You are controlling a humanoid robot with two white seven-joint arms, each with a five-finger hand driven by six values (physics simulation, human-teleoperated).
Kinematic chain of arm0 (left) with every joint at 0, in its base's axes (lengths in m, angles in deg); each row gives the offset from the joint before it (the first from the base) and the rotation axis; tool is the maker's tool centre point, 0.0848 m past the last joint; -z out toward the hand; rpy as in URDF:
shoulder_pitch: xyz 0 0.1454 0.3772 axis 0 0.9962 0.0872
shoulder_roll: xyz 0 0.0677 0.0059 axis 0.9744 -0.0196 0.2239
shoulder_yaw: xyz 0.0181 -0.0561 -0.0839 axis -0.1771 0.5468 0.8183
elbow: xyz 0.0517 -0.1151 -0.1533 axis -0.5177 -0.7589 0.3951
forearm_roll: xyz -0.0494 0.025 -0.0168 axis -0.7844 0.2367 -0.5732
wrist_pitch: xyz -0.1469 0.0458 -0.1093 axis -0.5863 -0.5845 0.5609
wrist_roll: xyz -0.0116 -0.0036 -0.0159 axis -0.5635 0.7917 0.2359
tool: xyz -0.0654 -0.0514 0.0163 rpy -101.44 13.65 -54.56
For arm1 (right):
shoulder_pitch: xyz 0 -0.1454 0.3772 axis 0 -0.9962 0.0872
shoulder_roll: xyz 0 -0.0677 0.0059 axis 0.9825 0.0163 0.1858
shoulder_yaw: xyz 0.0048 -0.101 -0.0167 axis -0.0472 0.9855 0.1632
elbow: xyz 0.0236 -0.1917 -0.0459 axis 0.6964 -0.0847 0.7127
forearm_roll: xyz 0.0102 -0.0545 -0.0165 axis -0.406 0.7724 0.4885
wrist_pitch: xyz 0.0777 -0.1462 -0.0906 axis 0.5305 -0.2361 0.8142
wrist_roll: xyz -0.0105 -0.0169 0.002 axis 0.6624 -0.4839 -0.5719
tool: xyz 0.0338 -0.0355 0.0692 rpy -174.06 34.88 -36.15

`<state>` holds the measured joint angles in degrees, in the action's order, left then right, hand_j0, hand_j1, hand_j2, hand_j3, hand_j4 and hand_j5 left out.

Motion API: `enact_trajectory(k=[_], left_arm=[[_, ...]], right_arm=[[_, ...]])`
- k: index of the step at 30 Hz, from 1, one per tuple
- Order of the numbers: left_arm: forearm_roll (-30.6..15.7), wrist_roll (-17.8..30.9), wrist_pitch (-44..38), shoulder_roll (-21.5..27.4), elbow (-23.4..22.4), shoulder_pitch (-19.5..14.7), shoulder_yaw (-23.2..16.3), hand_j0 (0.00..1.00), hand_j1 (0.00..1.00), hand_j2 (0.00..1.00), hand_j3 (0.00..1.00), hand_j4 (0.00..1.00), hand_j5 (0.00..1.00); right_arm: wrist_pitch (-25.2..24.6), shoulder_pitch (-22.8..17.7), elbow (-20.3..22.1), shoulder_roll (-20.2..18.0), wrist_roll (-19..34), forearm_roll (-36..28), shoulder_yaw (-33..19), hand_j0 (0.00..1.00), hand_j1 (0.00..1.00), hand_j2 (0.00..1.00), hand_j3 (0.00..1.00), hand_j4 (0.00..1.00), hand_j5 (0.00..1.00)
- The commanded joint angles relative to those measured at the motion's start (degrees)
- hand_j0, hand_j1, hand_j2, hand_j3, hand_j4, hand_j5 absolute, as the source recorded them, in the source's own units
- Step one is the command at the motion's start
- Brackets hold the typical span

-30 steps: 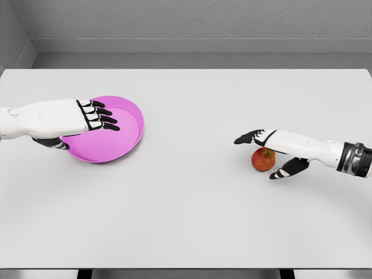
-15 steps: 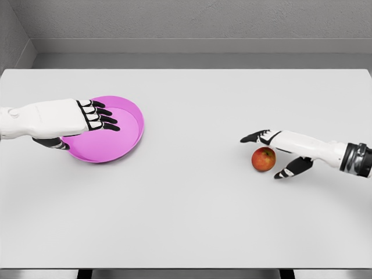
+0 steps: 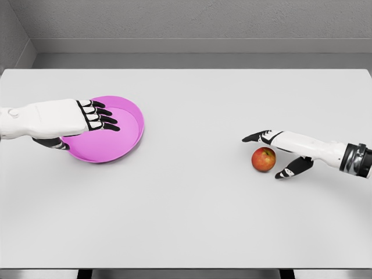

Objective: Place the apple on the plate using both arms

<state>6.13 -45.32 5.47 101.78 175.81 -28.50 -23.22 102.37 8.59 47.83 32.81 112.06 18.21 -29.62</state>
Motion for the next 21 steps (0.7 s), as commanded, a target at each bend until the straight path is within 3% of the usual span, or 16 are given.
enact_trajectory(k=[1, 21], left_arm=[[-0.3, 0.0, -0.1, 0.1, 0.0, 0.0, 0.1, 1.0, 1.0, 1.0, 1.0, 1.0, 1.0], [-0.3, 0.0, -0.1, 0.1, 0.0, 0.0, 0.0, 1.0, 1.0, 1.0, 1.0, 1.0, 1.0]], right_arm=[[-0.1, 0.0, 0.0, 0.0, 0.0, -0.3, 0.1, 1.0, 1.0, 1.0, 1.0, 1.0, 1.0], [-0.1, 0.4, -0.6, 0.9, 0.0, 1.4, -0.6, 1.0, 1.0, 1.0, 1.0, 1.0, 1.0]])
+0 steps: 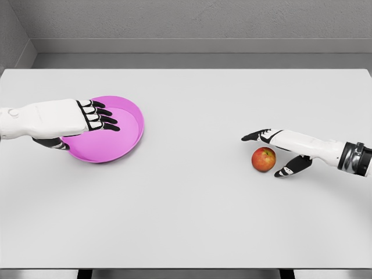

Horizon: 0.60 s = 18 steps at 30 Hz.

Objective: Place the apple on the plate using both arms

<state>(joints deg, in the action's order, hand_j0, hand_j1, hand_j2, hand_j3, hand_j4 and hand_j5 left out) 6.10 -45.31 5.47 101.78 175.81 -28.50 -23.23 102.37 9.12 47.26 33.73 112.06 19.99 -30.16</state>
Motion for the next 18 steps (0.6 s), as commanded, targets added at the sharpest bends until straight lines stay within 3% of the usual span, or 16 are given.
enact_trajectory(k=[1, 4, 12, 18], left_arm=[[-0.3, 0.0, -0.1, 0.1, 0.0, 0.0, 0.0, 1.0, 1.0, 1.0, 1.0, 1.0, 1.0], [-0.3, 0.0, -0.1, 0.1, 0.0, 0.0, 0.0, 1.0, 1.0, 1.0, 1.0, 1.0, 1.0], [-0.3, 0.1, -0.1, 0.1, 0.0, 0.0, 0.0, 1.0, 1.0, 1.0, 1.0, 1.0, 1.0], [-0.3, 0.0, -0.1, 0.1, 0.0, 0.0, 0.0, 1.0, 1.0, 1.0, 1.0, 1.0, 1.0]], right_arm=[[-0.1, 0.0, 0.0, 0.0, 0.0, -0.4, -0.1, 1.0, 1.0, 1.0, 1.0, 1.0, 1.0], [-0.1, 0.0, -0.1, 0.0, 0.0, -0.4, -0.5, 1.0, 1.0, 1.0, 1.0, 1.0, 1.0], [-0.1, -0.1, -0.4, 0.0, 0.0, -0.5, -0.5, 0.85, 0.85, 0.85, 0.85, 0.85, 0.85], [-0.1, -0.1, -0.3, 0.0, 0.0, -0.4, 0.1, 0.82, 0.82, 0.82, 0.82, 0.82, 0.82]])
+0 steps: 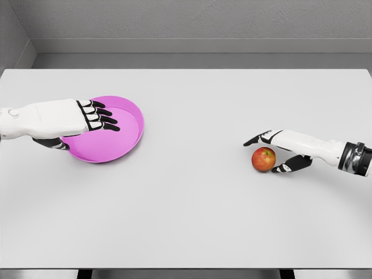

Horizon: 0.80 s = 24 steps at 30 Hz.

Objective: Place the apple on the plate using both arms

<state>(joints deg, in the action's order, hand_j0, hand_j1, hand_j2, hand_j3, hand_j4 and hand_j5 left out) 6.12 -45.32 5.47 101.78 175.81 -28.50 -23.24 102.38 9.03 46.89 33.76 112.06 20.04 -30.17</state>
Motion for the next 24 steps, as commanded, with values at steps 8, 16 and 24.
enact_trajectory(k=[8, 16, 24], left_arm=[[-0.3, 0.0, -0.1, 0.1, 0.0, 0.0, 0.0, 1.0, 1.0, 1.0, 1.0, 1.0, 1.0], [-0.4, 0.0, -0.1, 0.1, 0.0, 0.0, 0.0, 1.0, 1.0, 1.0, 1.0, 1.0, 1.0], [-0.3, 0.0, -0.1, 0.1, 0.0, 0.0, 0.0, 1.0, 1.0, 1.0, 1.0, 1.0, 1.0]], right_arm=[[-0.1, 0.0, 0.0, -0.1, 0.0, -0.4, 0.2, 0.74, 0.74, 0.74, 0.74, 0.74, 0.74], [-0.1, 0.0, 0.0, 0.0, 0.0, -0.5, 0.5, 0.6, 0.6, 0.6, 0.6, 0.6, 0.6], [-0.1, 0.1, 0.0, 0.0, 0.0, -1.0, 0.4, 0.55, 0.55, 0.55, 0.55, 0.55, 0.55]])
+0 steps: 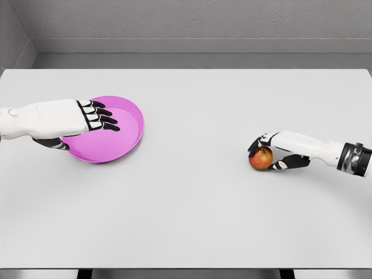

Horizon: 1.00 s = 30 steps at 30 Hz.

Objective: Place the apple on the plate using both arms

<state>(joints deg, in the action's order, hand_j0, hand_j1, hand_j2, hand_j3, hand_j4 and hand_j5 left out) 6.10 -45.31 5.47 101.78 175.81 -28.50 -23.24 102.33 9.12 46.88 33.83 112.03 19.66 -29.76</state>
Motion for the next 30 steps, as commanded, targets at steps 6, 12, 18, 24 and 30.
enact_trajectory(k=[6, 12, 18, 24, 30], left_arm=[[-0.3, 0.0, -0.1, 0.1, 0.0, 0.0, 0.0, 1.0, 1.0, 1.0, 1.0, 1.0, 1.0], [-0.3, 0.0, -0.1, 0.1, 0.0, 0.0, 0.0, 1.0, 1.0, 1.0, 1.0, 1.0, 1.0], [-0.3, 0.1, -0.1, 0.1, 0.0, 0.0, 0.0, 1.0, 1.0, 1.0, 1.0, 1.0, 1.0], [-0.3, 0.0, -0.1, 0.1, 0.0, 0.0, 0.0, 1.0, 1.0, 1.0, 1.0, 1.0, 1.0], [-0.3, 0.0, -0.1, 0.1, 0.0, 0.0, 0.0, 1.0, 1.0, 1.0, 1.0, 1.0, 1.0]], right_arm=[[-0.1, 0.5, 0.3, 0.6, 0.0, -1.0, -0.1, 0.54, 0.54, 0.54, 0.54, 0.54, 0.54], [-0.1, 1.2, 2.3, 2.6, 0.0, -3.8, 0.7, 0.51, 0.51, 0.51, 0.51, 0.51, 0.51], [-0.1, 9.1, 6.1, 10.3, 0.0, -3.8, 14.1, 0.45, 0.45, 0.45, 0.45, 0.45, 0.45], [-0.1, 8.6, 7.8, 7.7, 0.0, -6.5, 2.9, 0.75, 0.75, 0.75, 0.75, 0.75, 0.75], [-0.1, 6.1, 5.3, 3.3, 0.0, -7.2, -7.3, 1.0, 1.0, 1.0, 1.0, 1.0, 1.0]])
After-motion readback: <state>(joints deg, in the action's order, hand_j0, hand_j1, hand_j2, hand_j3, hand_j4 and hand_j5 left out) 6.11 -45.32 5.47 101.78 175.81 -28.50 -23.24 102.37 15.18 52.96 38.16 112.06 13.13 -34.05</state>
